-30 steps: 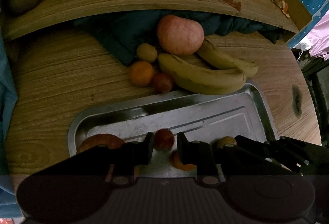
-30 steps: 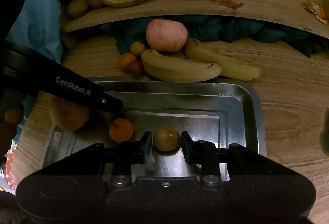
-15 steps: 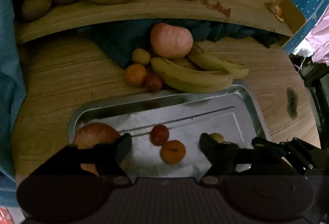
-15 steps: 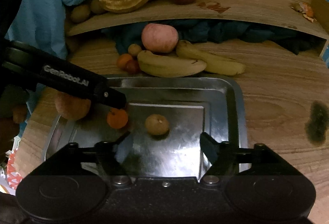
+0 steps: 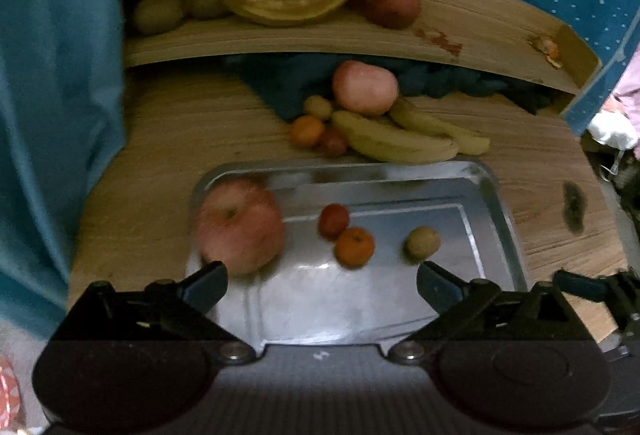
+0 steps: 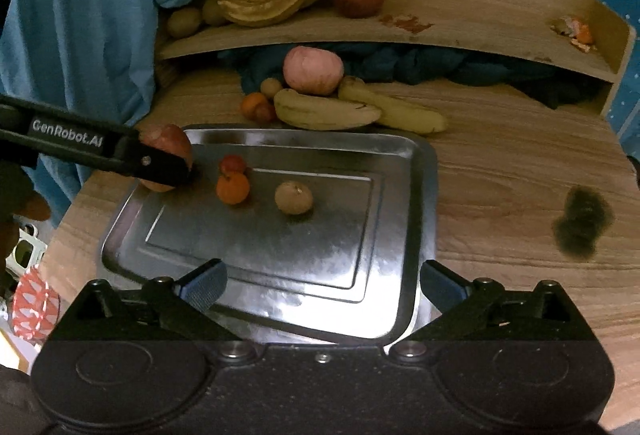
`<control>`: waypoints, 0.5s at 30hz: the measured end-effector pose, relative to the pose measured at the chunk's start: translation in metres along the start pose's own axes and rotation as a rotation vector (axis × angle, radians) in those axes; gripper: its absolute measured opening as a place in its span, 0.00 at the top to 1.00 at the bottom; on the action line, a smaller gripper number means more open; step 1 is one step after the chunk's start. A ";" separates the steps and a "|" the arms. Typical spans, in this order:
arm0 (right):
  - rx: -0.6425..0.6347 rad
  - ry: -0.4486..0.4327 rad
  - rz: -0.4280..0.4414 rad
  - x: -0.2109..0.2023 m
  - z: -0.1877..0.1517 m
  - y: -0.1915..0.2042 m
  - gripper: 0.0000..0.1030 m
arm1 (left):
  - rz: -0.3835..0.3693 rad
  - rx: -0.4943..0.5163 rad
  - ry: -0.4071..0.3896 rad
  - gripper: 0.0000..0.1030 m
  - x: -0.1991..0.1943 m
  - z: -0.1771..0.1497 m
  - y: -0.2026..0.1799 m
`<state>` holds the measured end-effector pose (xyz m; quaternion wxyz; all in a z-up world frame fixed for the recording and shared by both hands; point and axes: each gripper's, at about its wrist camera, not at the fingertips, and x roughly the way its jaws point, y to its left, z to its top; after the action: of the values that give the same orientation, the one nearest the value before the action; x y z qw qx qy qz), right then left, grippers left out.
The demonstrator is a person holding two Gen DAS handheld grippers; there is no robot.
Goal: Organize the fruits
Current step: 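Withdraw both open tools from the tray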
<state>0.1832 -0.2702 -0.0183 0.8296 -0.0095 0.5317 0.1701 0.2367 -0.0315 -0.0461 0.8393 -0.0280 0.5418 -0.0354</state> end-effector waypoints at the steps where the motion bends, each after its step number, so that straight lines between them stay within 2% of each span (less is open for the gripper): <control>1: -0.004 -0.002 0.000 -0.003 -0.003 -0.002 0.01 | 0.015 -0.005 -0.004 0.00 -0.003 -0.005 0.001; 8: -0.018 0.020 -0.008 -0.020 -0.025 -0.011 0.01 | 0.075 -0.060 -0.004 0.00 -0.016 -0.039 0.006; 15: -0.030 0.069 -0.002 -0.028 -0.046 -0.016 0.01 | 0.096 -0.077 0.004 0.00 -0.028 -0.068 0.001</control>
<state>0.1372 -0.3017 -0.0156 0.8106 -0.0284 0.5575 0.1771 0.1635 -0.0286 -0.0488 0.8373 -0.0342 0.5451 0.0257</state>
